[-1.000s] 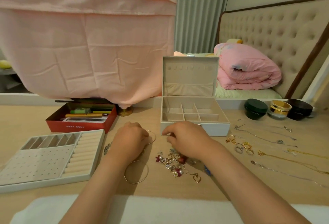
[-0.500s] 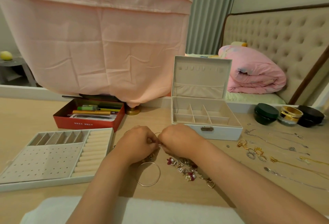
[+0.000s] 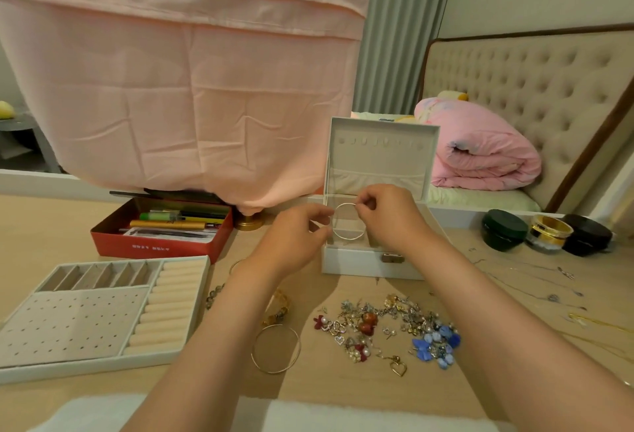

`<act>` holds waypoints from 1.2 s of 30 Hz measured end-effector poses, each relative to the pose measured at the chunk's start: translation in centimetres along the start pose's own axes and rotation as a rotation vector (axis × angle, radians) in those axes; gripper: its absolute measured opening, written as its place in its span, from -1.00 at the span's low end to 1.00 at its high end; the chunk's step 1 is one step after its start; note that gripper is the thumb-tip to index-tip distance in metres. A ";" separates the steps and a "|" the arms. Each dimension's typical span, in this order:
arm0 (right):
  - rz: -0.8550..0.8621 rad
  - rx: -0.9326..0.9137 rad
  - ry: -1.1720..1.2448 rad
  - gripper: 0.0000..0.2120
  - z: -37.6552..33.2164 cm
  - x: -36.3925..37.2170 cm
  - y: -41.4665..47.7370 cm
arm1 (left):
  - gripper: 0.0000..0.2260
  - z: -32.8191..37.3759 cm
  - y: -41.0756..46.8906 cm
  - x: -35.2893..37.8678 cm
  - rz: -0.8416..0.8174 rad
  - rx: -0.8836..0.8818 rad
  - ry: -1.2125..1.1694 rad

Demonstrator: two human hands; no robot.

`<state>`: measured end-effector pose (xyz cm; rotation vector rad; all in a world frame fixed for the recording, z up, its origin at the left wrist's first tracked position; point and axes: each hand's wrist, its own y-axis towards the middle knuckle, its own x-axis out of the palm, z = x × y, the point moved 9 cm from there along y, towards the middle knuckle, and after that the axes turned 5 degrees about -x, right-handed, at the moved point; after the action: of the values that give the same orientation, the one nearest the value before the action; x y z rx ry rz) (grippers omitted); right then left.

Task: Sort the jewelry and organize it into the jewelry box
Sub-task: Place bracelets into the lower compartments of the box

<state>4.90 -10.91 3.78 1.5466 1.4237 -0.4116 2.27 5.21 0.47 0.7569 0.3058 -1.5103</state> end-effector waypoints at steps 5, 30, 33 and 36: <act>-0.195 0.107 -0.129 -0.82 2.3 3.7 0.8 | -0.57 -0.5 1.4 2.3 -0.056 -0.029 0.105; -0.812 -0.404 -0.208 -0.84 -10.6 9.0 -13.4 | -0.96 -4.7 -11.3 -2.8 -0.369 -0.202 0.476; -0.753 -0.536 -0.292 -0.90 -11.3 9.1 -13.5 | -0.96 -4.9 -12.5 -2.3 -0.430 -0.206 0.482; -0.707 -0.635 -0.328 -0.92 -12.1 9.4 -14.2 | -0.89 -4.7 -13.5 -1.8 -0.485 -0.201 0.471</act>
<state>-9.61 2.21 -3.46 0.4213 1.5958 -0.5283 -9.56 11.01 -5.31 0.9121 1.0402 -1.7006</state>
